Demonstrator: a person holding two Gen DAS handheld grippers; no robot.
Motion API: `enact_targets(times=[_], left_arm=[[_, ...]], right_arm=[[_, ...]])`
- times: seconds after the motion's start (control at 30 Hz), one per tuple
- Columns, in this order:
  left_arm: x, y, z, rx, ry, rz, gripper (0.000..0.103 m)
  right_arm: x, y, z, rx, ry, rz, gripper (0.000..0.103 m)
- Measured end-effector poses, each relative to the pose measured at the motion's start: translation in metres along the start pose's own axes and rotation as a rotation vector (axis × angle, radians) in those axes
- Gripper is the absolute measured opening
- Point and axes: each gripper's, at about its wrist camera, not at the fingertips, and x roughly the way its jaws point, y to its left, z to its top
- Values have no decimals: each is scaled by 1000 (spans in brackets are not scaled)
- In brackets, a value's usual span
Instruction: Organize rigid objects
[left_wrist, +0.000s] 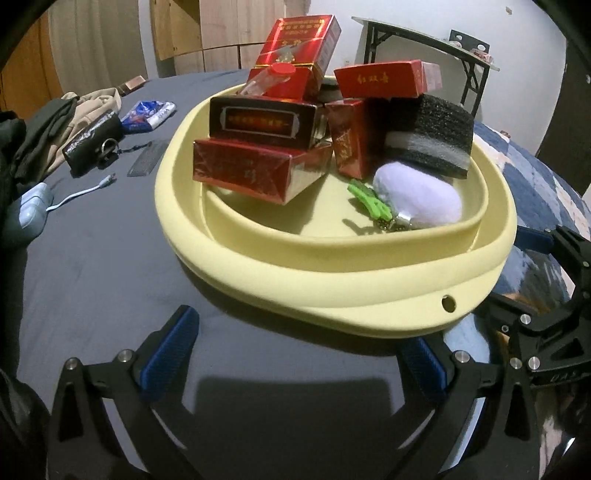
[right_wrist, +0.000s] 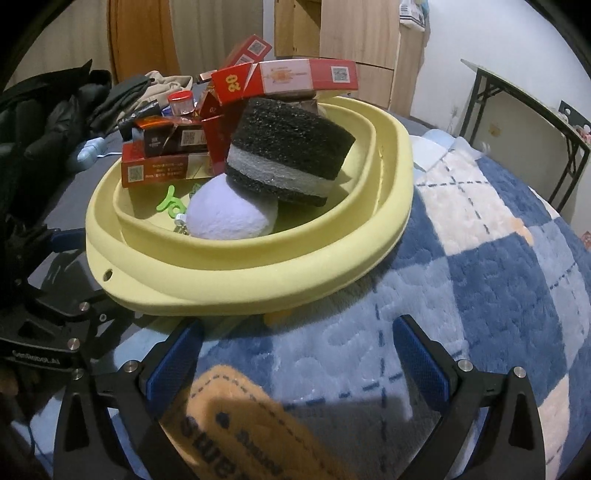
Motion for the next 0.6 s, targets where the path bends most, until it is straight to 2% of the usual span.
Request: enact_targets(times=[0.6], left_arm=[[1, 2, -1, 2, -5, 2, 103]], right_arm=[[-4, -2, -1, -2, -4, 3, 103]])
